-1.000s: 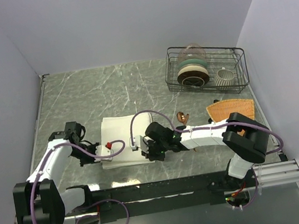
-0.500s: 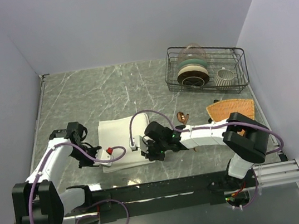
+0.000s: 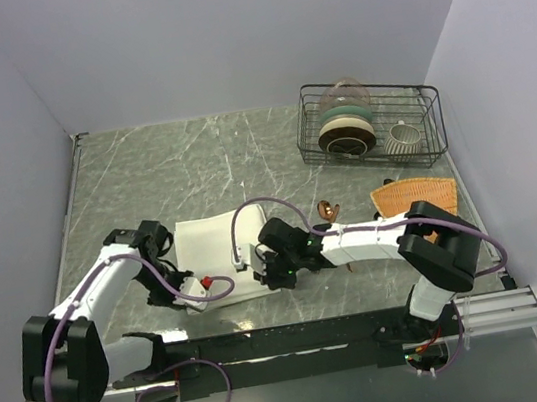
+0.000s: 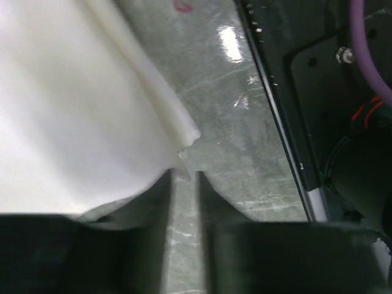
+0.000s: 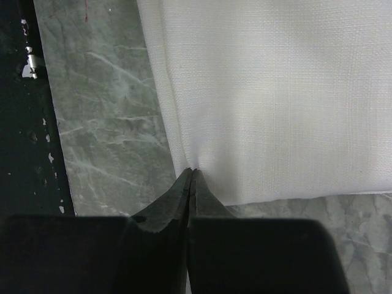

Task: Fold the napkin into a case and place the utensils inside
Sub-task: Smooth out the lower triangle-folded napkin at the center of the board.

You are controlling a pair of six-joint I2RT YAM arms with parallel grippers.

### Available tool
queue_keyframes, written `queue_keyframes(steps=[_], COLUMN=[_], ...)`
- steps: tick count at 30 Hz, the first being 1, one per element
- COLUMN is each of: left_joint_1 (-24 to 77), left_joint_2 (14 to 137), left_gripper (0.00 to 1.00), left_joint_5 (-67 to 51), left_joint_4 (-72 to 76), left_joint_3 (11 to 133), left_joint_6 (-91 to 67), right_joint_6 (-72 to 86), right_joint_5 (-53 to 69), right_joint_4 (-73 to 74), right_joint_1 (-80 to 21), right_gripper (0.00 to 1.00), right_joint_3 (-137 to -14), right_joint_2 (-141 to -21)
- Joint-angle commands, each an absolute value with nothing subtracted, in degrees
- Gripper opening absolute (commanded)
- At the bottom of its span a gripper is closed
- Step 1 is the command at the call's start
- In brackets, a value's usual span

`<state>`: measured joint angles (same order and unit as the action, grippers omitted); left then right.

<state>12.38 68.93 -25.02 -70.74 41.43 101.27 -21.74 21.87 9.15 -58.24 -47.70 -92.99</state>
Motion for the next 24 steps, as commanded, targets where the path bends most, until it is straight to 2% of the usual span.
queue_keyframes(steps=[1, 3, 4, 6, 8, 9, 11, 13, 17, 24], left_joint_1=[14.59, 14.50, 14.33, 10.05, 6.00, 3.28, 1.85, 1.14, 1.49, 3.95], left_joint_2=[70.05, 68.82, 68.47, 68.46, 71.87, 73.72, 79.24, 81.03, 81.91, 91.04], left_gripper=[0.53, 0.59, 0.60, 0.60, 0.57, 0.54, 0.42, 0.36, 0.31, 0.25], left_joint_5=[-25.23, -24.18, -23.82, -24.95, -32.22, -35.04, -41.99, -45.33, -44.57, -36.67], left_joint_4=[-74.70, -75.41, -76.02, -76.64, -77.61, -77.35, -74.03, -67.45, -44.71, -36.05], left_joint_3=[42.45, 43.50, 44.11, 47.96, 52.27, 56.99, 60.19, 60.91, 56.35, 56.68], left_joint_6=[105.73, 105.13, 104.07, 102.14, 98.64, 91.65, 83.63, 68.87, 47.94, 34.66], right_joint_6=[-21.88, -21.62, -21.27, -20.22, -17.59, -16.27, -11.18, -6.62, -1.77, 6.50], right_joint_5=[22.85, 23.99, 24.52, 26.88, 28.21, 30.13, 31.55, 32.08, 31.73, 31.11], right_joint_4=[12.12, 14.31, 15.11, 17.48, 18.19, 18.19, 17.14, 15.65, 15.38, 12.48], right_joint_1=[-58.10, -57.66, -56.87, -55.73, -53.62, -52.83, -50.03, -48.78, -47.90, -44.22], right_gripper=[0.14, 0.33, 0.51, 0.60, 0.60, 0.60, 0.58, 0.56, 0.53, 0.47], right_joint_3=[-50.97, -51.76, -52.12, -53.17, -54.48, -55.01, -56.76, -58.18, -62.48, -63.81], right_joint_2=[-93.25, -91.85, -91.15, -88.60, -86.41, -86.05, -86.39, -88.14, -95.95, -104.67])
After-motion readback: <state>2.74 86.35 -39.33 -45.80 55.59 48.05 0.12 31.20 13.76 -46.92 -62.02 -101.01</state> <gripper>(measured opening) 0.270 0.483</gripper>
